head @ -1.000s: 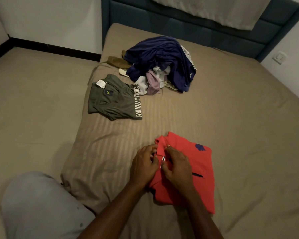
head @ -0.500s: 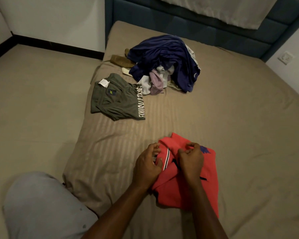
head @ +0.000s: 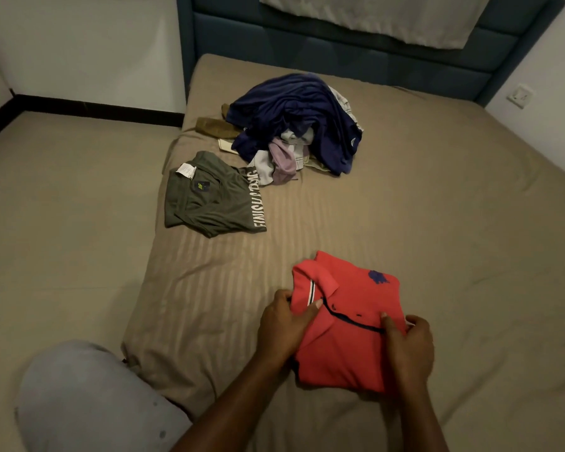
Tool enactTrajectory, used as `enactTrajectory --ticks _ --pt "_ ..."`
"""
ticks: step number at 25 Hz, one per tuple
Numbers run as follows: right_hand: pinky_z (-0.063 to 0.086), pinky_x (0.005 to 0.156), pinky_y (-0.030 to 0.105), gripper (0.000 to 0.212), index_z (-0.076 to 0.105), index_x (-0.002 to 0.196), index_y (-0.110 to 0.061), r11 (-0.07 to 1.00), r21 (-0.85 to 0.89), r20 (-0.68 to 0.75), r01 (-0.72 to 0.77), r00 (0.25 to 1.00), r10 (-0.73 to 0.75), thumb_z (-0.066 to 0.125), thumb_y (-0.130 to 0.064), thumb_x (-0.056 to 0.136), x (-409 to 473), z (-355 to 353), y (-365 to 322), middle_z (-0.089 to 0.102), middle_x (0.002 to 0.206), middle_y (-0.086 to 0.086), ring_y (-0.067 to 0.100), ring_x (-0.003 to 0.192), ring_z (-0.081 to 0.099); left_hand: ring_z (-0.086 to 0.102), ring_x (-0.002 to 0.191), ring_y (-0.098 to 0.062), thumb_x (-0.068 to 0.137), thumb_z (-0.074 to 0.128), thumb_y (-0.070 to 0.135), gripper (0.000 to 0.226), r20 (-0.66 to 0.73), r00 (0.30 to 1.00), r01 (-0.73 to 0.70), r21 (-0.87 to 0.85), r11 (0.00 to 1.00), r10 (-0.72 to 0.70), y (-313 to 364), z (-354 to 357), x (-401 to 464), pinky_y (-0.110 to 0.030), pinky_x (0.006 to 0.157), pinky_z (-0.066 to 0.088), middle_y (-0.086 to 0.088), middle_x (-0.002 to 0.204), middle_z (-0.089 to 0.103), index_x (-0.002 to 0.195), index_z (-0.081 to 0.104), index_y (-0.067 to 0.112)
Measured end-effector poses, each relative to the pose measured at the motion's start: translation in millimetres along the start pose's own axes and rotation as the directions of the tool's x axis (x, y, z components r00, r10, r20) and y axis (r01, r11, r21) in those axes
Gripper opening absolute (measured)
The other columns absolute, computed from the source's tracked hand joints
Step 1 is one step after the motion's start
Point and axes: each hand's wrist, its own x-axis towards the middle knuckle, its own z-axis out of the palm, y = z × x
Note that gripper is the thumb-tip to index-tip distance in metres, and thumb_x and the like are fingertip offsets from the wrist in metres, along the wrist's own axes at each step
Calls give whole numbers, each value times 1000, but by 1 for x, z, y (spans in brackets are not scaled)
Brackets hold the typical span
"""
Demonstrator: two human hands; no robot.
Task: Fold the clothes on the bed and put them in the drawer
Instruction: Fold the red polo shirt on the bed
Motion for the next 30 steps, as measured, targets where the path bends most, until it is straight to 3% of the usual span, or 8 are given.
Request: enactTrajectory --ticks 3,5,10,15,20,24,30 --pt "54 76 37 33 74 105 -4 914 347 316 -208 944 95 75 -34 90 19 -11 -4 76 100 20 27 81 70 73 87 -12 65 83 63 59 180 980 109 -150 983 -81 12 -3 21 -36 83 60 7 97 76 107 67 25" --pt "59 77 40 24 75 105 -4 842 460 448 -283 892 55 73 -23 91 26 -13 -10 79 96 16 28 81 76 75 90 -14 71 89 44 48 297 952 160 -265 951 -78 14 -7 29 -40 88 61 3 100 78 110 72 21" --pt "60 88 49 17 68 113 -15 827 524 425 -205 904 -45 65 -23 99 28 -14 -13 77 108 8 28 95 75 75 103 -18 83 85 23 48 396 918 134 -379 916 30 13 -11 27 -41 95 59 2 112 78 127 67 20" --pt "57 89 50 14 69 111 -10 759 614 428 -216 899 -91 63 -16 100 33 -16 -41 77 106 14 31 93 72 74 104 -22 88 79 9 43 342 930 36 -444 895 132 33 -34 30 -33 90 59 -5 114 77 128 66 12" --pt "54 79 35 24 62 119 2 661 700 508 -272 840 -192 59 -12 100 37 27 -126 75 104 14 23 86 67 74 95 -16 88 75 -1 40 193 967 -77 -408 910 168 62 -107 75 -27 80 58 -9 112 77 127 64 1" --pt "53 87 41 22 64 119 -1 600 743 548 -298 785 -288 59 -10 99 49 97 -217 74 111 17 25 92 66 74 97 -18 87 78 5 43 53 982 -154 -336 929 182 74 -181 135 -31 83 59 -10 115 76 129 64 4" --pt "59 78 32 16 72 110 -10 522 783 567 -339 734 -373 62 -9 98 67 193 -337 77 106 10 18 84 70 74 106 -22 86 83 21 52 -76 979 -201 -262 944 188 78 -269 226 -37 89 60 -4 118 75 134 64 16"
